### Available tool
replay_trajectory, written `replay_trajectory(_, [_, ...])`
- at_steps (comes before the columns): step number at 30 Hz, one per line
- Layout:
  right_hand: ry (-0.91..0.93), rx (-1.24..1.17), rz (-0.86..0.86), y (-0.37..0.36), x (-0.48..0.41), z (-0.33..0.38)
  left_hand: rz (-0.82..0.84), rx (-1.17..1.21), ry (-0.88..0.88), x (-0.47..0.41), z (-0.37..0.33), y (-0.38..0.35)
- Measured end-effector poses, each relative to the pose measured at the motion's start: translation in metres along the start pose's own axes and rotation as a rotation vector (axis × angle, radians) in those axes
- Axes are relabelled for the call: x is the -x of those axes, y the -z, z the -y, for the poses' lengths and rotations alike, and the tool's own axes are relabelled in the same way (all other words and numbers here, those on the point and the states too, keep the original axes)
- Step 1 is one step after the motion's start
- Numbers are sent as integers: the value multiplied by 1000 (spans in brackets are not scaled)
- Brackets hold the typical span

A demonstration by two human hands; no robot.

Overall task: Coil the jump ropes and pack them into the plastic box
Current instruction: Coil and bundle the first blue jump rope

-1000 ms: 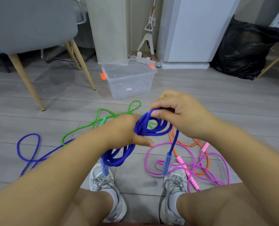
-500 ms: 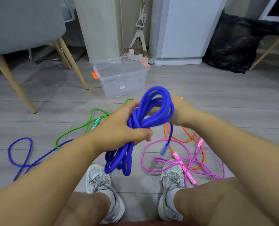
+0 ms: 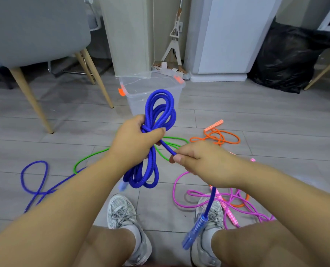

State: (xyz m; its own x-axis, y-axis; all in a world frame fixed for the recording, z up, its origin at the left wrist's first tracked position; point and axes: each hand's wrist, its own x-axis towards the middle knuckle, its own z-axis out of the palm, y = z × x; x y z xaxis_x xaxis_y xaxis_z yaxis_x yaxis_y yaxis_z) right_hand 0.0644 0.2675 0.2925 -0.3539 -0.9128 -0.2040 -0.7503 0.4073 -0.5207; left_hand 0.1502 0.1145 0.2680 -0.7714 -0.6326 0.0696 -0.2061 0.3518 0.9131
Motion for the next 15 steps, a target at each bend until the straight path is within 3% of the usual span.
replay_trajectory(8, [64,58,-14,10,16,5,-40,-336,50,-12,8,-3])
replay_trajectory(11, [155,115,-89,16,19,0,90,-438,50,-11,10,4])
replay_trajectory(15, [264,-11,-289,28,6,-6,316,-464,-88,-3,5,1])
